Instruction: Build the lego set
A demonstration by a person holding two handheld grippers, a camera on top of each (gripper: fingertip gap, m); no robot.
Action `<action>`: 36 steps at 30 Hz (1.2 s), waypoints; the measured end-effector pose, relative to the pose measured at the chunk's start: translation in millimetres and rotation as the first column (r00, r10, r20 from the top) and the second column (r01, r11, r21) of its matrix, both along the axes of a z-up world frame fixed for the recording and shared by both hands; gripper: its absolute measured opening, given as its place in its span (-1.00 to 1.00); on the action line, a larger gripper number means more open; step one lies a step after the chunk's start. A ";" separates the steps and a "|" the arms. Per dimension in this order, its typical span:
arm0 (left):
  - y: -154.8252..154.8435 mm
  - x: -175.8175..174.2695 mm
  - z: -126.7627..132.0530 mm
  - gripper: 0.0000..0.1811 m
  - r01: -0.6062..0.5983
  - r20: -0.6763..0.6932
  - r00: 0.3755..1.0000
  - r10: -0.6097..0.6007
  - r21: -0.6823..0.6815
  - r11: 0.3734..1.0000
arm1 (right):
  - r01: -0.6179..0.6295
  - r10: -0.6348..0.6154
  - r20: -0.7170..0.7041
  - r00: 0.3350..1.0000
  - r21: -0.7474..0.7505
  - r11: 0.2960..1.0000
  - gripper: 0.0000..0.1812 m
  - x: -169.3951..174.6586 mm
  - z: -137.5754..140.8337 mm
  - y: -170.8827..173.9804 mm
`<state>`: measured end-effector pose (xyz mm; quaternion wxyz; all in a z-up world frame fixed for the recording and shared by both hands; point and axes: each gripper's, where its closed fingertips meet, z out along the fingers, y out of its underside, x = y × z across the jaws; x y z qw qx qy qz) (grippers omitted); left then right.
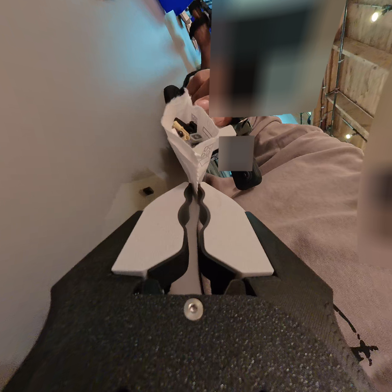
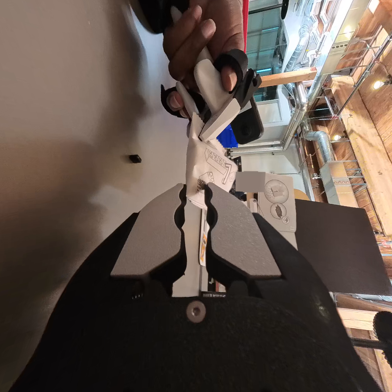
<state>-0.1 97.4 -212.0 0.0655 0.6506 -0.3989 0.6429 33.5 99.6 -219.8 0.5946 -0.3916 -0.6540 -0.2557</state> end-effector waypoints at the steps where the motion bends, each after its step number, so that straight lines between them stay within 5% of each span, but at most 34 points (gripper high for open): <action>1: -0.8 -1.3 -1.7 -0.96 -0.001 -0.011 1.000 0.001 -0.006 1.000 | -0.002 0.002 0.001 1.000 -0.002 1.000 -0.85 -1.2 -2.1 -1.0; 17: -6.6 -22.6 -32.9 -0.82 0.050 -0.249 0.968 -0.025 0.095 0.994 | -0.040 0.046 0.037 0.998 -0.147 0.988 -0.95 -14.4 -34.3 -13.5; 25: 2.4 -31.1 -36.4 -0.80 0.046 -0.260 0.965 0.016 0.227 0.973 | -0.026 0.027 0.001 1.000 -0.212 0.977 -0.95 -10.9 -34.2 -10.9; 36: 11.9 -35.0 -32.7 -0.71 0.072 -0.148 0.989 0.032 0.648 0.758 | -0.002 -0.021 -0.063 0.998 -0.338 0.941 -0.95 -5.2 -31.5 -4.4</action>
